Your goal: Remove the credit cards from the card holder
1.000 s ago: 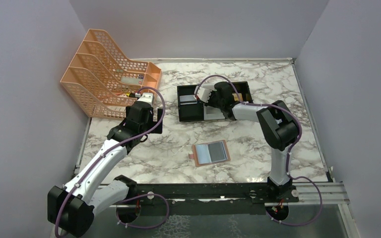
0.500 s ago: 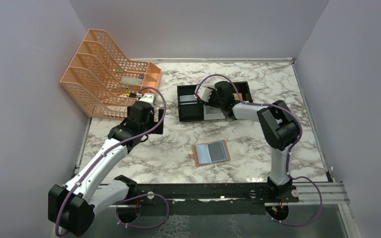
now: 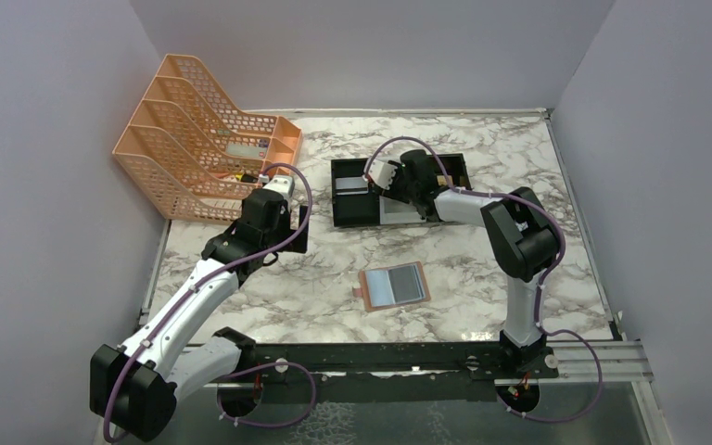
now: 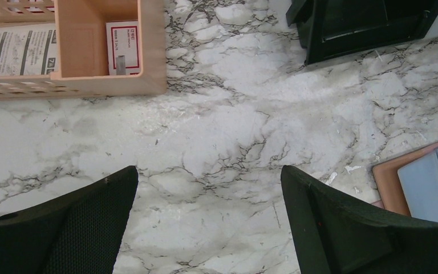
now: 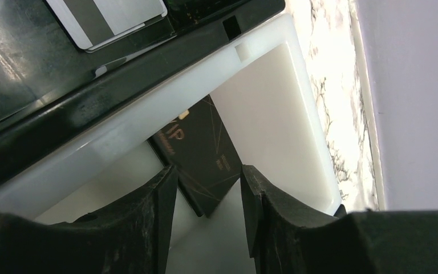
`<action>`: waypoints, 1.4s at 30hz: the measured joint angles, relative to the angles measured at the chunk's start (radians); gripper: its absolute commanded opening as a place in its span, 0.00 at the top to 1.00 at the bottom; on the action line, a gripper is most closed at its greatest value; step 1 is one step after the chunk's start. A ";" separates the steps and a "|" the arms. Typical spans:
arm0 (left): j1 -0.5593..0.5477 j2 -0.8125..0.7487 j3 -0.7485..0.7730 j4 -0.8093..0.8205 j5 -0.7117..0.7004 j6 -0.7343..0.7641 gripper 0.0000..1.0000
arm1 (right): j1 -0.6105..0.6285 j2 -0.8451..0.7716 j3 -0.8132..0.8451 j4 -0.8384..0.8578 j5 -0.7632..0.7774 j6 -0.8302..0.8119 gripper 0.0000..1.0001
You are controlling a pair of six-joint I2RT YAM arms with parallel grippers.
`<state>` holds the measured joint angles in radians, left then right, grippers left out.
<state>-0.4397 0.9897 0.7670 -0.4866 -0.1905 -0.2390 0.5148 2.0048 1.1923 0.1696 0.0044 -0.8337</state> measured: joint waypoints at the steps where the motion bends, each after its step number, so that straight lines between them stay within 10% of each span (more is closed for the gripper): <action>1: 0.000 0.000 0.000 0.000 0.003 0.002 0.01 | 0.000 0.000 0.001 -0.004 0.000 0.001 0.53; 18: 0.000 0.004 0.000 0.007 0.053 0.010 0.01 | -0.002 -0.085 -0.022 -0.026 -0.021 0.161 0.38; 25: 0.000 0.002 0.000 0.023 0.094 0.005 0.01 | -0.002 -0.430 -0.202 0.084 -0.021 0.473 0.30; 31: 0.000 -0.003 -0.011 0.101 0.240 -0.070 0.01 | -0.004 -0.652 -0.350 0.037 -0.038 0.901 0.00; 42: -0.192 0.172 -0.084 0.411 0.515 -0.337 0.12 | -0.008 -0.843 -0.648 -0.184 -0.287 1.323 0.23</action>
<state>-0.6315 1.1618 0.6827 -0.0753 0.3244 -0.5762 0.5072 1.1618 0.5446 -0.0147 -0.2825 0.4892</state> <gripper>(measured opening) 0.944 0.869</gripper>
